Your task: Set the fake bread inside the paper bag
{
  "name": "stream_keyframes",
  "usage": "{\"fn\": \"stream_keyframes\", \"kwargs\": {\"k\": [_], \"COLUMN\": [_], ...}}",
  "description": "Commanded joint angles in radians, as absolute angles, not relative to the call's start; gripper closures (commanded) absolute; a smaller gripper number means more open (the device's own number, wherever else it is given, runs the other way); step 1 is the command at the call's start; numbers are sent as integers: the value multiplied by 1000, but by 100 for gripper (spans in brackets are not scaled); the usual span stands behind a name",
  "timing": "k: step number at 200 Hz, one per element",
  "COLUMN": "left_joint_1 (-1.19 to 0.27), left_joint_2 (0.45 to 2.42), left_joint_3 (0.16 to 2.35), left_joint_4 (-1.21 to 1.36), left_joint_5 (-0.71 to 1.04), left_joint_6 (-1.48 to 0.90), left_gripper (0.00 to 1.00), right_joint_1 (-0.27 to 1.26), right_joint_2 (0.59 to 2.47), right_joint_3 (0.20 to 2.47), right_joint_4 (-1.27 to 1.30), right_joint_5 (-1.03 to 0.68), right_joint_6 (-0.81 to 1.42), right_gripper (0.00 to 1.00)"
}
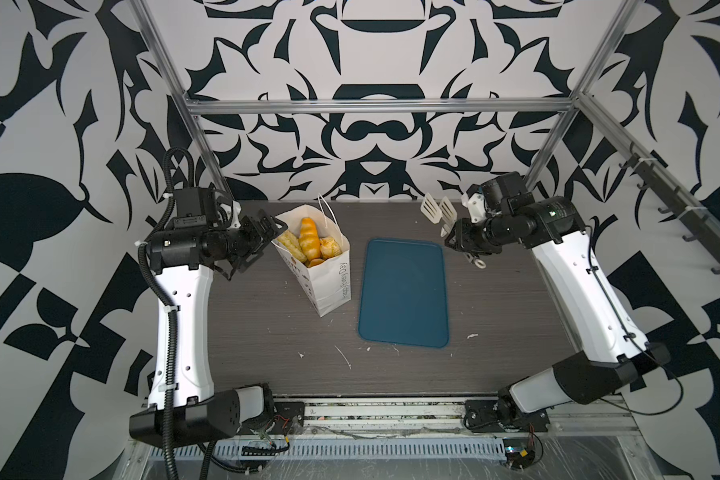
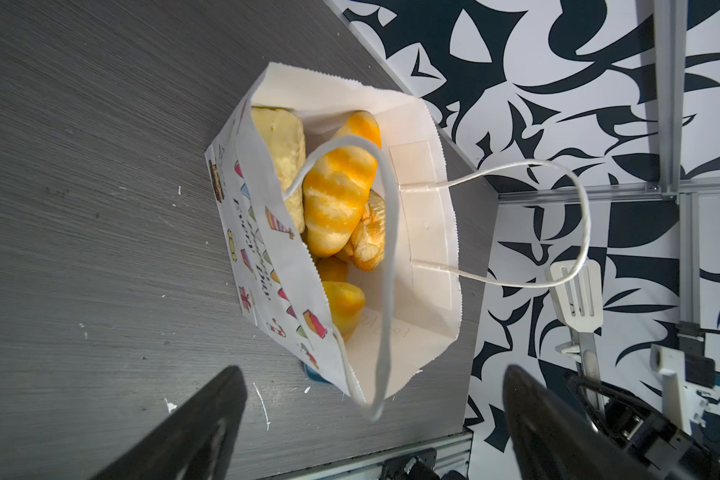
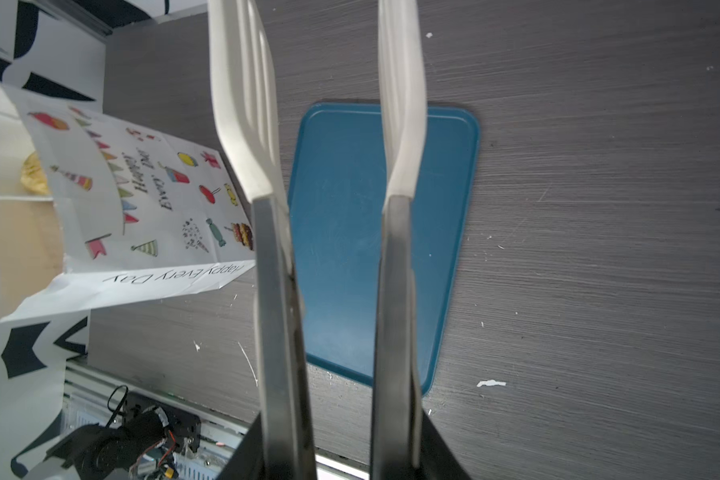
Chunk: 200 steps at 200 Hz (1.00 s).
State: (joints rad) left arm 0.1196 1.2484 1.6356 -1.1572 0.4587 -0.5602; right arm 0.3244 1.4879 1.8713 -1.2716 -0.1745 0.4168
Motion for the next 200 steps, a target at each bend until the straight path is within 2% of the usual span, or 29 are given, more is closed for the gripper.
{"fn": "stream_keyframes", "kwargs": {"k": [1, 85, 130, 200], "left_joint_1": [121, 119, 118, 118], "left_joint_2": [1157, 948, 822, 747], "left_joint_3": [1563, 1330, 1149, 1008], "left_joint_4": [-1083, -923, -789, -753], "left_joint_5": [457, 349, 348, 299], "left_joint_6": [-550, -496, -441, -421], "left_gripper": [1, 1, 1, 1], "right_joint_1": [266, 130, 75, 45], "right_joint_2": [1443, 1422, 1422, 1435], "right_joint_3": [1821, 1654, 1615, 1504], "right_joint_4": [-1185, -1102, -1087, -1031], "right_joint_5": [-218, -249, -230, -182], "right_joint_6": [442, 485, 486, 491], "right_gripper": [59, 60, 60, 61]}}
